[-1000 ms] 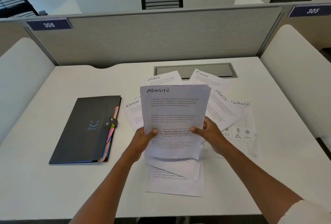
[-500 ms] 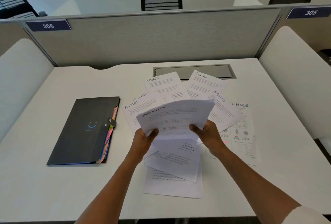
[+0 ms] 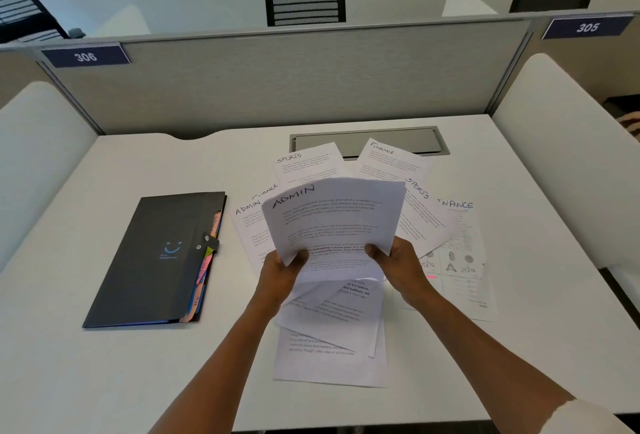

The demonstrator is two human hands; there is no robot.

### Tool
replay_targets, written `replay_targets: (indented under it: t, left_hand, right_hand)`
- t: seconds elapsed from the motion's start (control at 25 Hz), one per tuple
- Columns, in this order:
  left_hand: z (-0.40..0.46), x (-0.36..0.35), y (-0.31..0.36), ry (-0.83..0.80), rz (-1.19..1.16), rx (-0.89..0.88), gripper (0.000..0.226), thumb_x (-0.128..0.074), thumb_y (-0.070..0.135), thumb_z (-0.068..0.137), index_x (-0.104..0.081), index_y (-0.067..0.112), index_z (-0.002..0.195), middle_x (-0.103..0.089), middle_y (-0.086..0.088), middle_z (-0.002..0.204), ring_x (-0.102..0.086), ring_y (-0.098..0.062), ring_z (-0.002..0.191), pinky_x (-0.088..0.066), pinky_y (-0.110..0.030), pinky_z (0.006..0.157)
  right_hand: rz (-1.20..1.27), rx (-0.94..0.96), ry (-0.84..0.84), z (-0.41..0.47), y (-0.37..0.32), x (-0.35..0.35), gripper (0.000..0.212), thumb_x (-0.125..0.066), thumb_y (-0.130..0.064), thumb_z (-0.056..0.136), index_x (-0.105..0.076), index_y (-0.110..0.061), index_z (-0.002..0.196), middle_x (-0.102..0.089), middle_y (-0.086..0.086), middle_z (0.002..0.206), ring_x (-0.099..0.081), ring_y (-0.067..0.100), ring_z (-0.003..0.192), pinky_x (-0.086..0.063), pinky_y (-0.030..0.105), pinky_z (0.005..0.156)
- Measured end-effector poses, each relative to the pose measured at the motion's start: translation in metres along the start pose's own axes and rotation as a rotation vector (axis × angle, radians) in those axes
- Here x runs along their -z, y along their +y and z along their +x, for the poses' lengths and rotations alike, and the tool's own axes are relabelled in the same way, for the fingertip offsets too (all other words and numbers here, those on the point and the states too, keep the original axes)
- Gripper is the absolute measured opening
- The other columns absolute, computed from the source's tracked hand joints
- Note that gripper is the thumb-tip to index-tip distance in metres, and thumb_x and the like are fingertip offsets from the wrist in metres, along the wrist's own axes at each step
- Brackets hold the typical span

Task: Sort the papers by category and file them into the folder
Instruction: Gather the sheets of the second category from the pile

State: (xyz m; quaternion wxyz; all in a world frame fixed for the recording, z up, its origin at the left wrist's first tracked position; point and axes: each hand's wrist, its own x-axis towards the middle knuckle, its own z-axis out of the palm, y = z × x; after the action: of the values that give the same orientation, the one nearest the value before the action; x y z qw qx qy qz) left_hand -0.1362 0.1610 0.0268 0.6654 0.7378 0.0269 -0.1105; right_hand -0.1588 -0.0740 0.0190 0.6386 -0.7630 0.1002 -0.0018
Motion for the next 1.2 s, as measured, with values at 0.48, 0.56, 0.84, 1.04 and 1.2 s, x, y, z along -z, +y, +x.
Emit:
replay_targets:
  t: [0.48, 0.56, 0.84, 1.04, 1.2]
  left_hand:
    - [-0.004, 0.016, -0.011, -0.01, 0.209, 0.059, 0.017, -0.061, 0.036, 0.093, -0.063, 0.026, 0.107, -0.073, 0.008, 0.1, -0.073, -0.011, 0.084, -0.057, -0.02, 0.066]
    - [-0.008, 0.034, -0.019, 0.015, 0.217, 0.092, 0.01, -0.06, 0.036, 0.094, -0.063, 0.029, 0.101, -0.073, 0.007, 0.098, -0.073, -0.012, 0.082, -0.059, -0.024, 0.069]
    - [-0.007, 0.09, -0.035, 0.181, 0.189, 0.24, 0.015, -0.058, 0.028, 0.096, -0.061, 0.02, 0.109, -0.073, -0.004, 0.1, -0.072, -0.023, 0.085, -0.06, -0.042, 0.076]
    - [-0.004, 0.128, -0.039, 0.218, 0.151, 0.32, 0.021, -0.059, 0.027, 0.096, -0.06, 0.018, 0.115, -0.072, -0.003, 0.103, -0.072, -0.025, 0.086, -0.06, -0.041, 0.072]
    - [-0.003, 0.152, -0.041, 0.231, 0.129, 0.345, 0.02, -0.059, 0.028, 0.096, -0.061, 0.018, 0.113, -0.073, -0.003, 0.102, -0.073, -0.026, 0.084, -0.06, -0.041, 0.072]
  right_hand:
    - [0.036, -0.217, -0.017, -0.004, 0.006, -0.01, 0.008, -0.064, -0.023, 0.093, -0.067, -0.022, 0.1, -0.073, -0.004, 0.098, -0.071, 0.013, 0.085, -0.054, 0.024, 0.067]
    - [0.014, -0.307, -0.065, 0.0, 0.011, -0.016, 0.009, -0.061, -0.019, 0.095, -0.069, -0.016, 0.094, -0.075, 0.002, 0.092, -0.072, 0.019, 0.079, -0.056, 0.029, 0.065]
    - [-0.064, -0.374, -0.034, 0.02, 0.014, -0.038, 0.011, -0.06, -0.007, 0.091, -0.07, -0.012, 0.093, -0.075, 0.008, 0.089, -0.069, 0.021, 0.07, -0.059, 0.035, 0.069]
    - [-0.454, -0.255, 0.092, 0.042, 0.016, -0.062, 0.017, -0.069, -0.015, 0.084, -0.067, -0.014, 0.101, -0.07, 0.002, 0.102, -0.064, 0.016, 0.092, -0.048, 0.026, 0.077]
    - [-0.859, -0.271, 0.046, 0.051, 0.017, -0.089, 0.065, -0.076, -0.042, 0.076, -0.048, -0.013, 0.128, -0.053, 0.009, 0.123, -0.052, 0.028, 0.113, -0.047, 0.04, 0.09]
